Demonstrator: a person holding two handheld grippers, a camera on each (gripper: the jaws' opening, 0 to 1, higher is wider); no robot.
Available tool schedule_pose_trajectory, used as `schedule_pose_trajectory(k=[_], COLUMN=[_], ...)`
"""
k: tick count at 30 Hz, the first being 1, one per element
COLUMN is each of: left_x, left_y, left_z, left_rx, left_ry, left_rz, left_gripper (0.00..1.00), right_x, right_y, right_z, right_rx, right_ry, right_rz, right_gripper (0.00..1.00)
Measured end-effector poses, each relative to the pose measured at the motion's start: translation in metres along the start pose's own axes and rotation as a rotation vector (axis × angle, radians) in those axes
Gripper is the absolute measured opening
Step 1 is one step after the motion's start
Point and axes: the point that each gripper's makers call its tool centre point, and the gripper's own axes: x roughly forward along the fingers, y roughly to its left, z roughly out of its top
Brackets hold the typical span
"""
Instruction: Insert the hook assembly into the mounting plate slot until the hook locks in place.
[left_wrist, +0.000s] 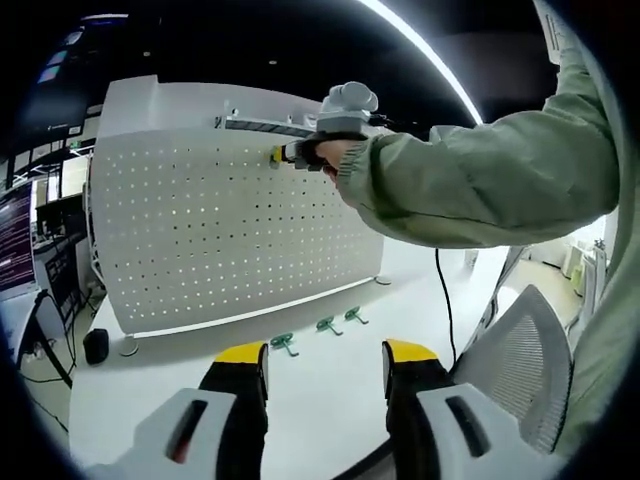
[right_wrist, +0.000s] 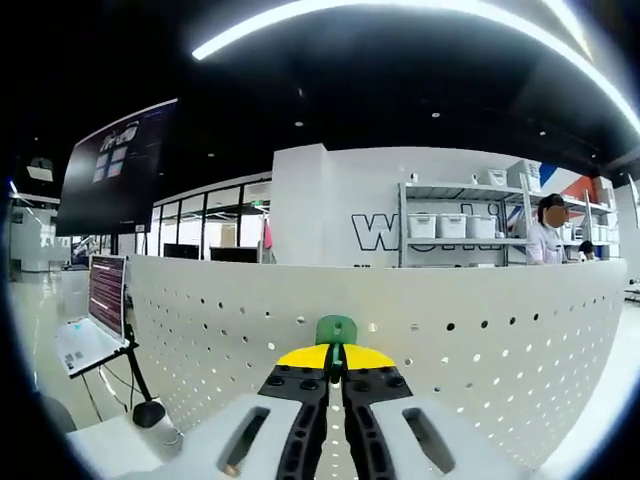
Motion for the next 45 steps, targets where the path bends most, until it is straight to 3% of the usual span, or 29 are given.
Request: schedule_pose_trajectory(k=[31, 35, 37, 40, 42, 45], left_x=[0.001, 0.001, 0.001, 0.001, 0.0, 0.0], left_y=[-0.006, -0.006, -0.006, -0.006, -0.005, -0.005], left_z=[0.0, 0.0, 0.001, 0.001, 0.002, 0.002], left_rx=[-0.012, -0.012, -0.014, -0.017, -0.018, -0.021], left_ry=[0.0, -0.003, -0.003, -0.01, -0.013, -0.019], left_rz=[-0.042, -0.04, -0.041, -0.039, -0.038, -0.035], left_gripper=[0.47, 0.47, 0.47, 0.47, 0.47, 0.47], right_x=[0.009, 0.01, 0.011, 0.01, 0.009, 0.011], right_y=[-0.001, 0.0, -0.001, -0.001, -0.001, -0.003], right_z=[-0.003, -0.002, -0.003, -0.002, -0.003, -0.003], right_rx=[-0.053, -0.108, -0.056, -0.071, 0.003, -0.026], right_ry=[0.017, 0.025, 0.026, 0.04, 0.065, 0.08], right_rz=[-0.057, -0.084, -0.078, -0.068, -0.054, -0.049], right_gripper=[0.01, 0.01, 0.01, 0.01, 0.01, 0.02])
